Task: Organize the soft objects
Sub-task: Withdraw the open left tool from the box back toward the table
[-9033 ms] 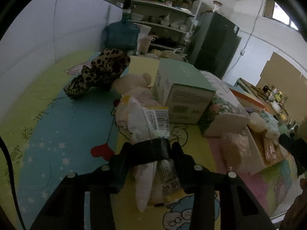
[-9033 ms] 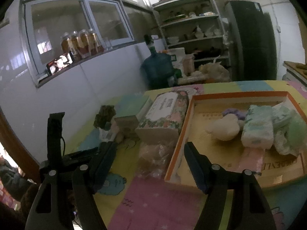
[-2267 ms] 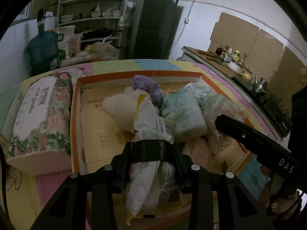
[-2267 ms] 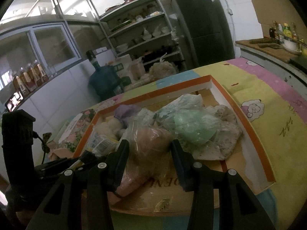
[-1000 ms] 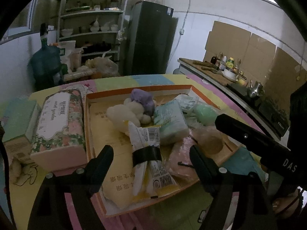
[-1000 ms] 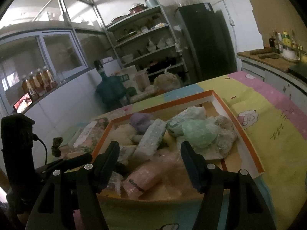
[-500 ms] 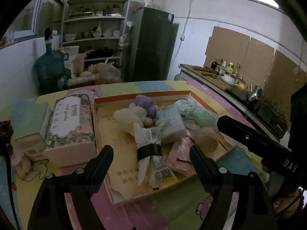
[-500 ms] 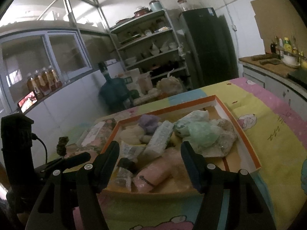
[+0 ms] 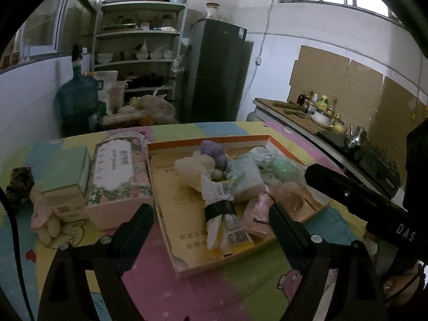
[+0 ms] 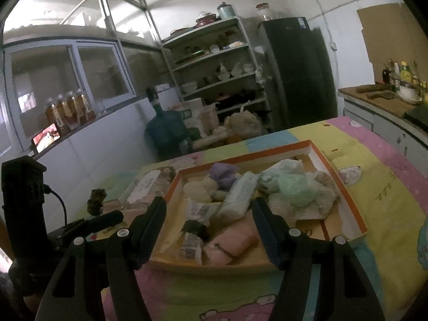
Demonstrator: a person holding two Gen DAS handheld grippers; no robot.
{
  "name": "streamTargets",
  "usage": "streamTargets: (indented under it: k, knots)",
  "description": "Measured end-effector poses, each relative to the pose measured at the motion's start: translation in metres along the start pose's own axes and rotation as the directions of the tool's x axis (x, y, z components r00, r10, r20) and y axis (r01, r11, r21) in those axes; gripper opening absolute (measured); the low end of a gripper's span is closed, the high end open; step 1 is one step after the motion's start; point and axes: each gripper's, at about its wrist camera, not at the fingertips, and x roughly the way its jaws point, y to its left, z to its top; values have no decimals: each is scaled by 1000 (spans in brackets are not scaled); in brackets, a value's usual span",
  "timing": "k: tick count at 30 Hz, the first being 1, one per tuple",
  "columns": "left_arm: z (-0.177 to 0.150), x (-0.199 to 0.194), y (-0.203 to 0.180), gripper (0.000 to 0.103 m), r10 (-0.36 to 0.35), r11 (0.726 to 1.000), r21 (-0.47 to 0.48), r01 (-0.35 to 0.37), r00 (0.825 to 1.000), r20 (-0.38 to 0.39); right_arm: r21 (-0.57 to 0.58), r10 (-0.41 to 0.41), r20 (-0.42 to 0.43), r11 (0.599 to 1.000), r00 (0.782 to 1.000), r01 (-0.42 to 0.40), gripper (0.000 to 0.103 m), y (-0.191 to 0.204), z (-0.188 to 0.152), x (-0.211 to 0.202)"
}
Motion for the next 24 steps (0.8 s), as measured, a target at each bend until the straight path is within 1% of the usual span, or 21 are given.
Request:
streamTargets:
  k: [10,24]
  knots:
    - [-4,-16,15,88,7,1000,-21,-6,1000,24,-29,5,1,1000,1000,-5,69,21,1,-1]
    - [-12,-39,50,88,38,997,-70,-35,998,50,-64,37,-22,997,999,-38,69,61,-2,11]
